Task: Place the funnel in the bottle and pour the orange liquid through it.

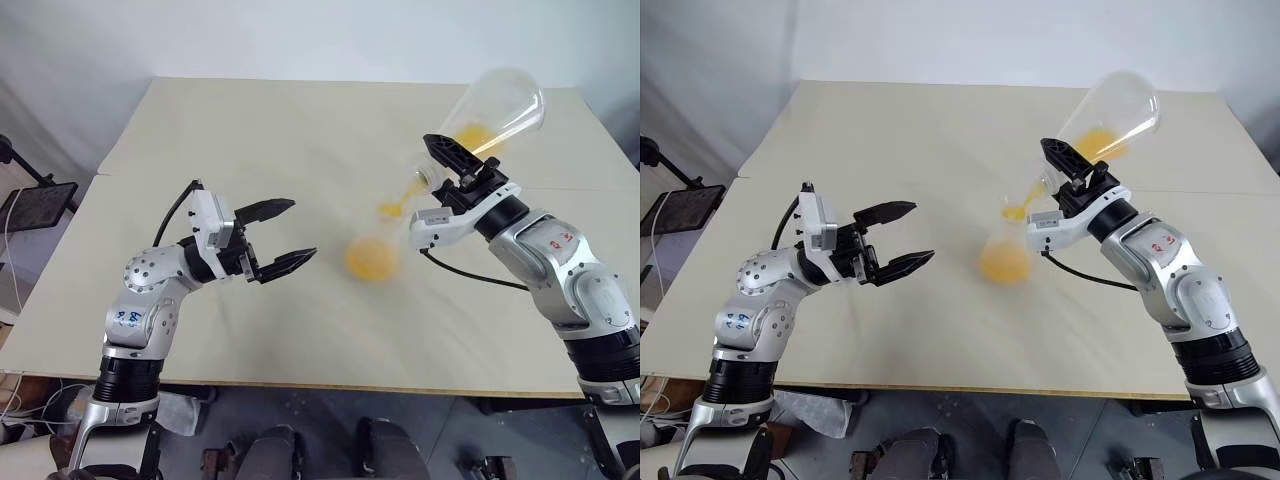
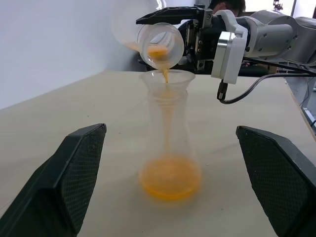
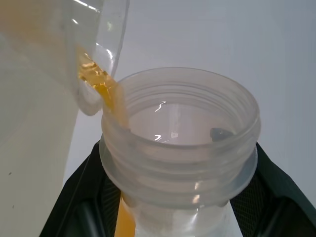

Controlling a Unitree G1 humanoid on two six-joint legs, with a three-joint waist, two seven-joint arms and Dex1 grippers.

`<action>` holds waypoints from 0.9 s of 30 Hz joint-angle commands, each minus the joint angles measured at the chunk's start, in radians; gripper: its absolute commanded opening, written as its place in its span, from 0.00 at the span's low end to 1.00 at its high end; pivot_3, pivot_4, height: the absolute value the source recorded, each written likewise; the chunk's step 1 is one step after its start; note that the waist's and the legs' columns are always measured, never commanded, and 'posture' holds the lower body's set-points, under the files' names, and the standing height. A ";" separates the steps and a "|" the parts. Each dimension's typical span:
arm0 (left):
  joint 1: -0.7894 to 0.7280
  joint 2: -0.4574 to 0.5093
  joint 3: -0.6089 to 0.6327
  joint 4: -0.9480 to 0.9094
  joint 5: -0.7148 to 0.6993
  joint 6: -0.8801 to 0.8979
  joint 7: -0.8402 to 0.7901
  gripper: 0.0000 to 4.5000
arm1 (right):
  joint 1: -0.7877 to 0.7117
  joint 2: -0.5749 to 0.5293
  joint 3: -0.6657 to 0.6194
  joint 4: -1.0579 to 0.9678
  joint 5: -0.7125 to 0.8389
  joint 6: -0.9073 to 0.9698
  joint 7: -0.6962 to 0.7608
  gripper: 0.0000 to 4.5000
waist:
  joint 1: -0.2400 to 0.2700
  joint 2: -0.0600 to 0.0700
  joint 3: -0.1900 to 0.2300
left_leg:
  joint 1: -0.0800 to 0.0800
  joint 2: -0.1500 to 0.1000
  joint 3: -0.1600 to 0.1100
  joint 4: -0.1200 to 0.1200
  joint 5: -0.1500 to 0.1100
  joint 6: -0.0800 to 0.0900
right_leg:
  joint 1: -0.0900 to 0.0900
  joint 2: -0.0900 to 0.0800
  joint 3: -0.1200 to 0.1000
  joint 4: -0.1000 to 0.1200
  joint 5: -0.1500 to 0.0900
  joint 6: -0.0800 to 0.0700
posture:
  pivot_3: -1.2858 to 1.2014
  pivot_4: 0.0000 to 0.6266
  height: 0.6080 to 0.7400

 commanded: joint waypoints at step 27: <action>0.027 0.003 0.028 0.025 -0.014 -0.079 -0.042 1.00 | -0.037 -0.032 -0.030 -0.007 -0.008 -0.036 -0.056 0.55 | -0.001 0.000 0.000 | 0.000 0.000 0.000 0.000 0.000 0.000 | 0.000 0.000 0.000 0.000 0.000 0.000 | 0.52 0.24 1.00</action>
